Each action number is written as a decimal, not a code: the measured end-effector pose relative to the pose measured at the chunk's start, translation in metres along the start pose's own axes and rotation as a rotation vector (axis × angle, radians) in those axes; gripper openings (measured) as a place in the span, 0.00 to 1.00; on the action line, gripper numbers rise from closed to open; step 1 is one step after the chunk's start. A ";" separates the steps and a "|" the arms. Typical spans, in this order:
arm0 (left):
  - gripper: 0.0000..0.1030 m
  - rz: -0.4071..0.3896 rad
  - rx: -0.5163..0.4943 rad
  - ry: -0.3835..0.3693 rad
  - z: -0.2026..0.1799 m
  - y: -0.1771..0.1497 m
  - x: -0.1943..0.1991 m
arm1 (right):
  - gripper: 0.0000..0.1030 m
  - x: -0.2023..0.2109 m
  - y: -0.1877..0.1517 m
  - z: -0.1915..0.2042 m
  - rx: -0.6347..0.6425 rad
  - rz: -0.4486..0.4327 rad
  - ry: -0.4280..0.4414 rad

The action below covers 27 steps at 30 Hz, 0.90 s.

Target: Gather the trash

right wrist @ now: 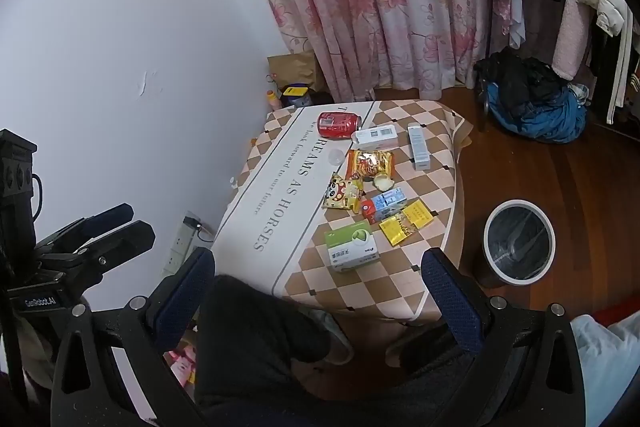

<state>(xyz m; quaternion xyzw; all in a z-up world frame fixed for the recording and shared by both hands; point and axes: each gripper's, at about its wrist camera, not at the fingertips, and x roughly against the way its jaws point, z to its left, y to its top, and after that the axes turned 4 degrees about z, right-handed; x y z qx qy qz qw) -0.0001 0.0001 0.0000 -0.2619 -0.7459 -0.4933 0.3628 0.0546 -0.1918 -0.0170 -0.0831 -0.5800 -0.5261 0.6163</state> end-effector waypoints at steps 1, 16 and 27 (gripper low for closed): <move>1.00 0.000 0.000 0.000 0.000 0.000 0.000 | 1.00 0.000 0.000 0.000 -0.001 -0.001 0.001; 1.00 0.002 0.001 -0.004 0.000 0.000 0.000 | 1.00 0.004 0.000 -0.001 0.008 0.004 -0.001; 1.00 0.002 -0.001 -0.010 -0.012 -0.002 0.000 | 1.00 0.003 -0.002 -0.001 0.009 0.005 0.000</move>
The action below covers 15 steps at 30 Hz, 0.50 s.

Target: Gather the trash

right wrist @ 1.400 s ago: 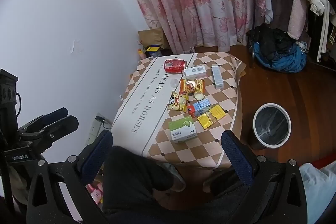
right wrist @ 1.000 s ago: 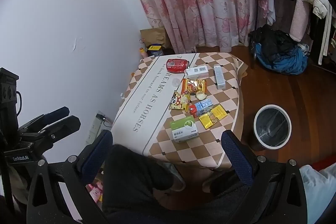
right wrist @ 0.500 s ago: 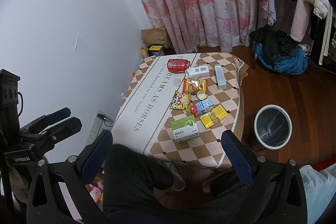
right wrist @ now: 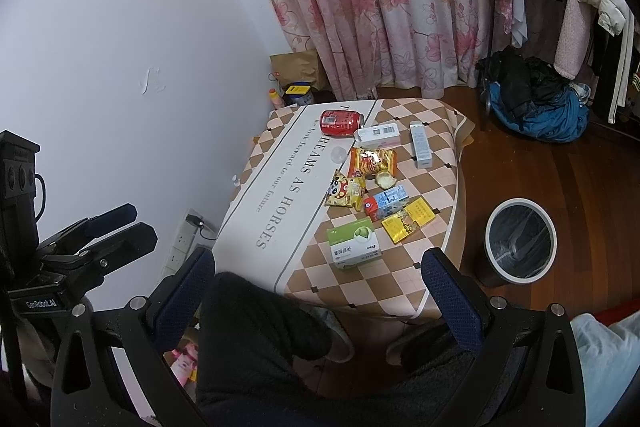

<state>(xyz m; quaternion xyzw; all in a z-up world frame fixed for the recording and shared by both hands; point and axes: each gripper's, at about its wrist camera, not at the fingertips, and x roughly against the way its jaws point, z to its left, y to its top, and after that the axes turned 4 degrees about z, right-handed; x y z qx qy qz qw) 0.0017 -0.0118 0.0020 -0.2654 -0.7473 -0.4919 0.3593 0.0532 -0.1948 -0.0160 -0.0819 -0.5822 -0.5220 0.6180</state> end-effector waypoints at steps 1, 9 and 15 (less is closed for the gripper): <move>1.00 0.000 0.000 0.000 -0.002 0.000 0.002 | 1.00 0.000 0.000 0.000 0.000 0.000 -0.001; 1.00 0.000 0.002 -0.008 -0.008 -0.001 0.006 | 1.00 0.000 -0.001 0.000 0.000 0.001 0.001; 1.00 0.001 0.002 -0.011 -0.006 -0.001 0.006 | 1.00 0.001 -0.001 0.002 0.002 0.000 0.002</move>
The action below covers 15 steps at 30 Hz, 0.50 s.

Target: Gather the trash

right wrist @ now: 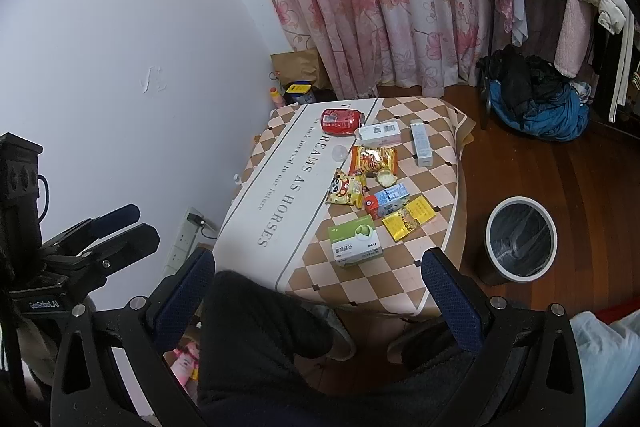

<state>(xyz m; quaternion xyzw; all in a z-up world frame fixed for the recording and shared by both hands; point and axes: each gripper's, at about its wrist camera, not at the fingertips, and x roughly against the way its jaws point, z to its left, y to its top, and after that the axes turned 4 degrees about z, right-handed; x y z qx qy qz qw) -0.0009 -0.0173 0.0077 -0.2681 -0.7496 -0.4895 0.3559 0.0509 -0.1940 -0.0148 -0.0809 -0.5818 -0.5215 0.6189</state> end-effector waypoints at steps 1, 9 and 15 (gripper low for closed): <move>1.00 -0.001 -0.001 0.000 -0.003 0.000 0.001 | 1.00 -0.001 0.000 0.002 0.000 0.000 0.000; 1.00 0.002 0.003 -0.005 -0.001 -0.001 0.000 | 1.00 -0.001 -0.005 0.002 0.002 0.000 0.003; 1.00 0.001 0.004 -0.006 -0.006 -0.003 0.000 | 1.00 -0.001 -0.004 0.001 0.003 0.001 0.003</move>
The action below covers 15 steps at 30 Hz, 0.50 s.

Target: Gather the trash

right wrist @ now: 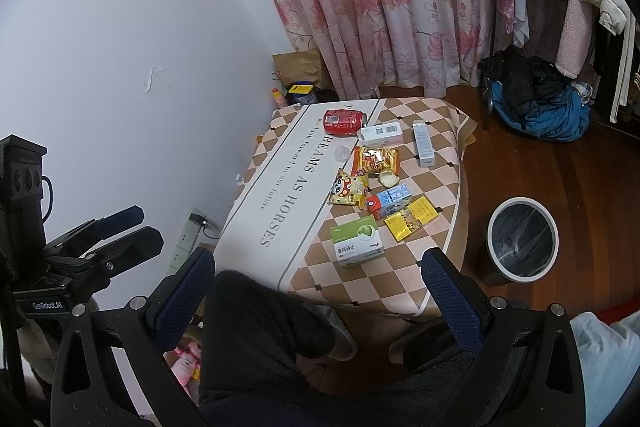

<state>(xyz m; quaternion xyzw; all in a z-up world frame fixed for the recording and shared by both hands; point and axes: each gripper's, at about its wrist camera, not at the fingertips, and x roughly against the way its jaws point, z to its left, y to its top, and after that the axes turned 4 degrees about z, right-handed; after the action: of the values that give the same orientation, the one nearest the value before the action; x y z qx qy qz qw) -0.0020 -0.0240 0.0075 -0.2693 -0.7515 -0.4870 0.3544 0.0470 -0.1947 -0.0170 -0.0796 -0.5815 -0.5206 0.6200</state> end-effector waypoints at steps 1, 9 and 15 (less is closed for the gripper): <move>1.00 0.000 -0.001 0.000 0.000 0.000 0.000 | 1.00 -0.001 0.000 0.002 0.000 0.000 -0.001; 1.00 0.000 0.001 -0.001 0.004 0.001 0.000 | 1.00 0.000 0.001 -0.001 0.000 0.000 0.000; 1.00 0.002 0.000 -0.003 0.002 0.000 0.000 | 1.00 0.000 0.001 -0.002 0.000 0.000 -0.001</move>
<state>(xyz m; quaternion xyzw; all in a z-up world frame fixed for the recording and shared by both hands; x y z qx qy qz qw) -0.0019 -0.0224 0.0071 -0.2708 -0.7518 -0.4860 0.3538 0.0494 -0.1953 -0.0171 -0.0798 -0.5816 -0.5208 0.6197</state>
